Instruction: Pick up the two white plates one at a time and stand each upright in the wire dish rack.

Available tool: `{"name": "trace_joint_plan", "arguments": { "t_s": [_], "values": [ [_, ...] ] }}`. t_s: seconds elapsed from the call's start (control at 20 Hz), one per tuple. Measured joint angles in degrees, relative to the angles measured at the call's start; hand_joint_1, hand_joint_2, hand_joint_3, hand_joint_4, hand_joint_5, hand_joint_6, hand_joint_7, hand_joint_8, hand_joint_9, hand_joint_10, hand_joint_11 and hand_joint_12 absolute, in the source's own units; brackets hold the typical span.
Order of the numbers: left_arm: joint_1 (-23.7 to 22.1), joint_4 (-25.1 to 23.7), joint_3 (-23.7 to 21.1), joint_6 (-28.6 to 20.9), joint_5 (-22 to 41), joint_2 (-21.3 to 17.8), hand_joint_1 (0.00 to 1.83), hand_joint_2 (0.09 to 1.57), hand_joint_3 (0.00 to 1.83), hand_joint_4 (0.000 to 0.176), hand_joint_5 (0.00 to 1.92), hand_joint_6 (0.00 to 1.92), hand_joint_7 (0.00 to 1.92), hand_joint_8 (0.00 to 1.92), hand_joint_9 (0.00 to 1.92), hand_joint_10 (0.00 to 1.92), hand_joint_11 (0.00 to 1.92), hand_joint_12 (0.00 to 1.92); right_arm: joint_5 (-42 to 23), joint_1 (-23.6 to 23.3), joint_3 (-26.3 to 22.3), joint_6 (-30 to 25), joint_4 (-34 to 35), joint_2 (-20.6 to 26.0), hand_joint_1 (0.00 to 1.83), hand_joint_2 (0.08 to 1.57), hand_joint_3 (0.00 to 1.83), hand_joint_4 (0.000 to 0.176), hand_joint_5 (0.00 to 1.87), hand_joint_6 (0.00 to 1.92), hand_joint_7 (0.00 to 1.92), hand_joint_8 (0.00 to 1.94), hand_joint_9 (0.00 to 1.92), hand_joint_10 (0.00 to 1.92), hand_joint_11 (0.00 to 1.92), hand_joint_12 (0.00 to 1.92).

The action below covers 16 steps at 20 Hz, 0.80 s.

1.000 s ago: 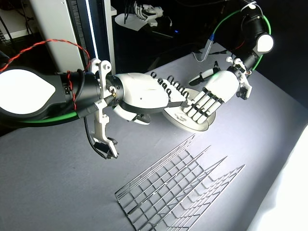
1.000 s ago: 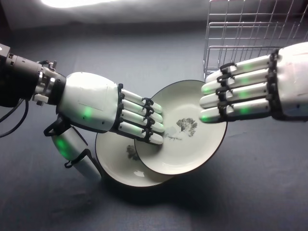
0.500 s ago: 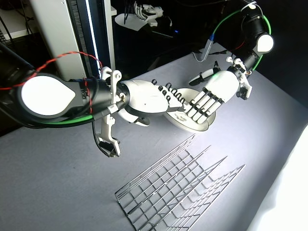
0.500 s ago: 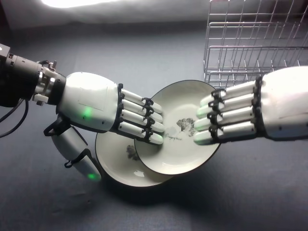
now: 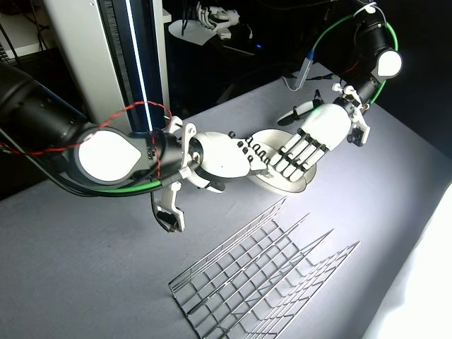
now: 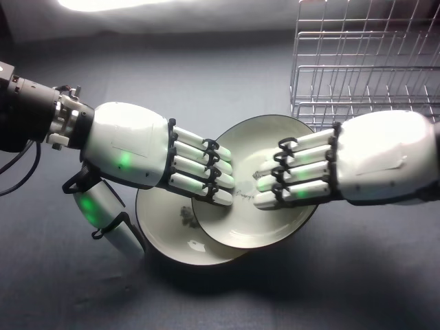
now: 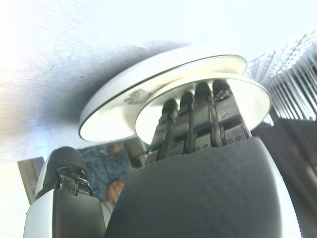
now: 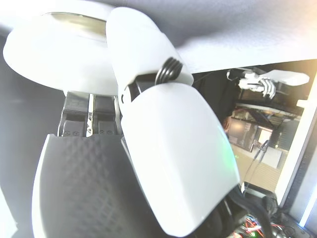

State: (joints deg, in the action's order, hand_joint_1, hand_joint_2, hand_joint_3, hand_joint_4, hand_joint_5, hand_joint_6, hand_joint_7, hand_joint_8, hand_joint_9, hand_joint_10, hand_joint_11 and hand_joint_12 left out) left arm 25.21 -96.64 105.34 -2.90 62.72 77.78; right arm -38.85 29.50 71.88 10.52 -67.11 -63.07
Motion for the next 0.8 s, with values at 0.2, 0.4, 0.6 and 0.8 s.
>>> {"name": "trace_joint_plan", "arguments": {
  "t_s": [0.2,0.4,0.6,0.8],
  "values": [
    [0.0,0.2,0.3,0.0,0.2,0.2,0.00,1.08,0.00,0.000,0.00,0.00,0.00,0.00,0.00,0.00,0.00,0.00,0.7,0.0,2.4,0.1,0.1,-3.3,1.66,1.22,0.00,0.000,0.00,0.00,0.00,0.00,0.00,0.00,0.00,0.35],
    [0.0,0.3,0.3,0.0,0.1,0.2,0.00,1.08,0.00,0.000,0.00,0.00,0.00,0.00,0.00,0.00,0.00,0.00,1.7,-0.8,4.9,0.3,0.3,-5.7,1.64,1.23,0.00,0.000,0.00,0.00,0.00,0.00,0.02,0.01,0.00,0.55],
    [0.0,0.4,0.4,0.0,0.2,0.2,0.00,1.09,0.01,0.000,0.00,0.00,0.00,0.00,0.00,0.00,0.00,0.00,1.9,-1.5,5.9,0.3,1.1,-6.6,1.44,1.23,0.00,0.000,0.30,0.03,0.34,0.02,0.39,0.05,0.07,1.12],
    [0.0,0.5,0.3,0.0,0.1,0.2,0.00,1.09,0.00,0.000,0.00,0.00,0.00,0.00,0.00,0.00,0.00,0.00,2.0,-2.5,5.8,0.3,2.6,-7.4,1.20,1.15,0.06,0.000,0.82,0.96,0.92,0.01,0.91,0.05,0.58,1.03]
  ]
}}
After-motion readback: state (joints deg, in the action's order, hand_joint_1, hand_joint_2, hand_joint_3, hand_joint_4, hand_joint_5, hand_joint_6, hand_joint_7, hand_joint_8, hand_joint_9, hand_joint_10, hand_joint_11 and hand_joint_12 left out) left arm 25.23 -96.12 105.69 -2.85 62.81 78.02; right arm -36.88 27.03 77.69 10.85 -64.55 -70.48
